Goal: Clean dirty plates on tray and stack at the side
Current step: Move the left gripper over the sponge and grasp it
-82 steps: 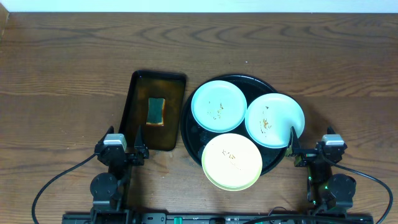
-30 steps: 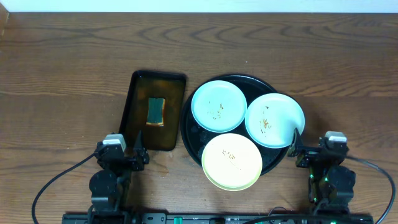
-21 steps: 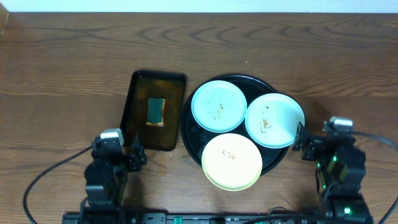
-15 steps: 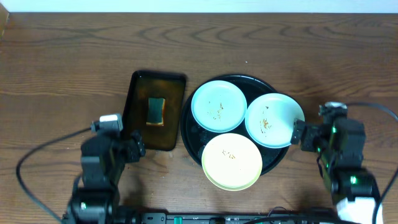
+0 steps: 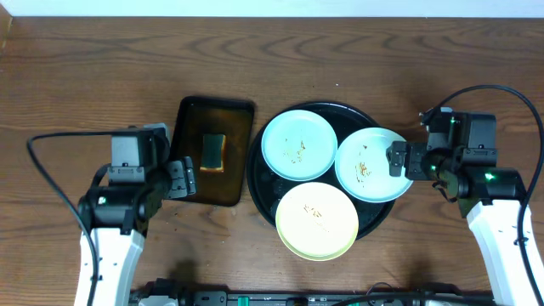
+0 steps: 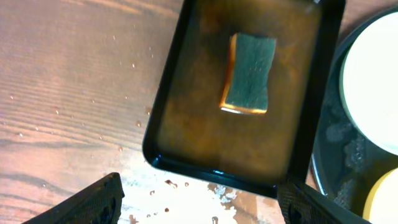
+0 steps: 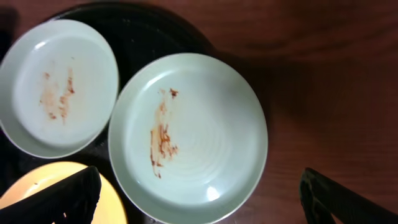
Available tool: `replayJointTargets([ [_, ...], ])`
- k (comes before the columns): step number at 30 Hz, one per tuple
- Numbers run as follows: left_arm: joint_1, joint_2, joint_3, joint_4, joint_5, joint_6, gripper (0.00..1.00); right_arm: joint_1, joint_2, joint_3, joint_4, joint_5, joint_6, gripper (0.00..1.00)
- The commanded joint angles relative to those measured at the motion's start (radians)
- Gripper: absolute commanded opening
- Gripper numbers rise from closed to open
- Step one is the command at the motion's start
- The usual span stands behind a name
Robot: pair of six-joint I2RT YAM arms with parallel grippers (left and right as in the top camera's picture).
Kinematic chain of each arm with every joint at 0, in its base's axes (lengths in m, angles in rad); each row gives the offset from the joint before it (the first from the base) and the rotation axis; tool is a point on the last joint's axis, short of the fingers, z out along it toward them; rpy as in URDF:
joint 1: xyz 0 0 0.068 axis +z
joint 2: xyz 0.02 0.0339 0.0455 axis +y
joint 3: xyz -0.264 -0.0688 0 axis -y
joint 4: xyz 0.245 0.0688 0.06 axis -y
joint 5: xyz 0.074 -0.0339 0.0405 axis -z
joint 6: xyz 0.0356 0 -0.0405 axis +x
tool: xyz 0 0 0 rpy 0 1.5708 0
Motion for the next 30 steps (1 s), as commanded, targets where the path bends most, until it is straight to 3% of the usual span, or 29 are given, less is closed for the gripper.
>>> replayJointTargets([
  [1,0.004,0.028,0.019,0.021,0.029,-0.010,0.80,0.008,-0.006,0.020,0.007,-0.030,-0.019,0.99],
  [4,0.004,0.039,0.019,0.086,0.093,-0.009,0.80,0.008,-0.006,0.020,0.007,-0.019,-0.019,0.99],
  [12,0.000,0.155,0.019,0.340,0.092,0.024,0.79,0.008,-0.006,0.020,0.014,-0.016,-0.019,0.99],
  [19,-0.046,0.357,0.019,0.402,0.092,0.140,0.75,0.008,-0.006,0.020,0.018,-0.016,-0.019,0.99],
  [30,-0.121,0.582,0.019,0.460,0.092,0.127,0.66,0.008,-0.006,0.020,0.019,-0.016,-0.019,0.99],
])
